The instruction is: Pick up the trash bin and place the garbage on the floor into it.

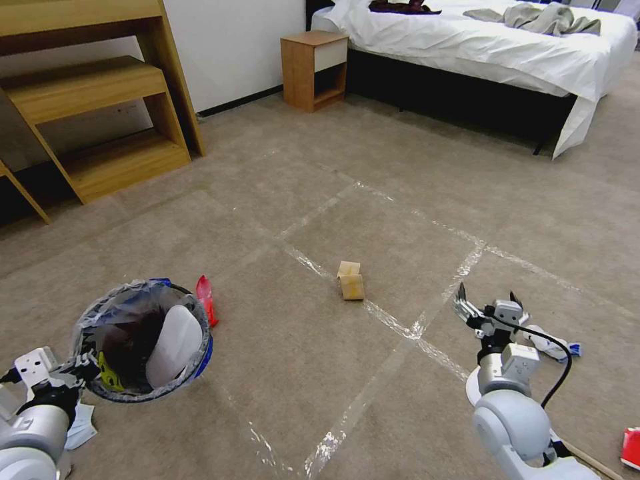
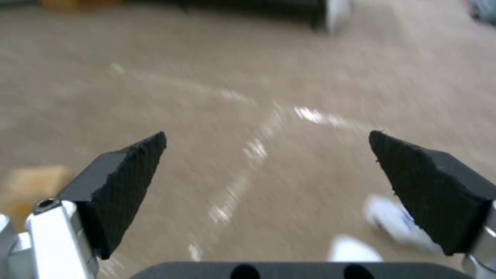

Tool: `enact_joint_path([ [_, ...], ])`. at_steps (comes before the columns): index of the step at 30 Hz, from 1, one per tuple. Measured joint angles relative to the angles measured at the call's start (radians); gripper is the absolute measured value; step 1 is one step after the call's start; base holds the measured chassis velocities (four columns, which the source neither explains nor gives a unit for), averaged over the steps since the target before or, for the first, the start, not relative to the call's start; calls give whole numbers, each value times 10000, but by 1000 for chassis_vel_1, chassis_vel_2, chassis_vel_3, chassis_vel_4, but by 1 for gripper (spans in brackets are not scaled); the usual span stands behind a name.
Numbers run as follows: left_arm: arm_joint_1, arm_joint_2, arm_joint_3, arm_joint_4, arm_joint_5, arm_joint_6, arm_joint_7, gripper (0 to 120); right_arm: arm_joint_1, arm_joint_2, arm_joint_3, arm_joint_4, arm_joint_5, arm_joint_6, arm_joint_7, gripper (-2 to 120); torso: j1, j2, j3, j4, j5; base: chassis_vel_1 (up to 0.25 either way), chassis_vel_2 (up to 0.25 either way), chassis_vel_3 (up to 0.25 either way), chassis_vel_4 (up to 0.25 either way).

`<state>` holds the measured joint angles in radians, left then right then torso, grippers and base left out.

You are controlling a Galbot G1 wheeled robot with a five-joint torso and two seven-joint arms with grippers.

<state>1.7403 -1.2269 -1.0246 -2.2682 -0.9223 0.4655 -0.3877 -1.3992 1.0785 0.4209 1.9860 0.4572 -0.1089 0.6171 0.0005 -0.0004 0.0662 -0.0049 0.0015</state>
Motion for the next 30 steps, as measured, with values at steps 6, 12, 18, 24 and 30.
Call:
enact_joint_path([
  [6,-81,0,60,132,48,-44,49,1,74,-12,705,-561,1607,-2471,1577,100,0,0,0,0,-1,0,0,0,0],
  [12,-171,41,76,332,43,-192,117,1,345,-240,488,-2204,1577,-3357,2108,100,0,0,0,-1,0,0,0,0,0],
  [18,-191,35,98,445,38,-266,182,1,665,-102,58,-3159,1639,-3747,2211,100,0,0,0,1,-2,0,0,0,0],
  [24,-207,28,114,451,33,-301,195,1,785,132,-133,-3721,1997,-3942,2434,100,0,0,0,-2,-3,0,0,0,0],
  [30,-167,44,104,451,20,-392,216,1,1174,186,-509,-4260,2273,-4268,2662,100,0,0,0,-3,-4,0,0,0,0],
])
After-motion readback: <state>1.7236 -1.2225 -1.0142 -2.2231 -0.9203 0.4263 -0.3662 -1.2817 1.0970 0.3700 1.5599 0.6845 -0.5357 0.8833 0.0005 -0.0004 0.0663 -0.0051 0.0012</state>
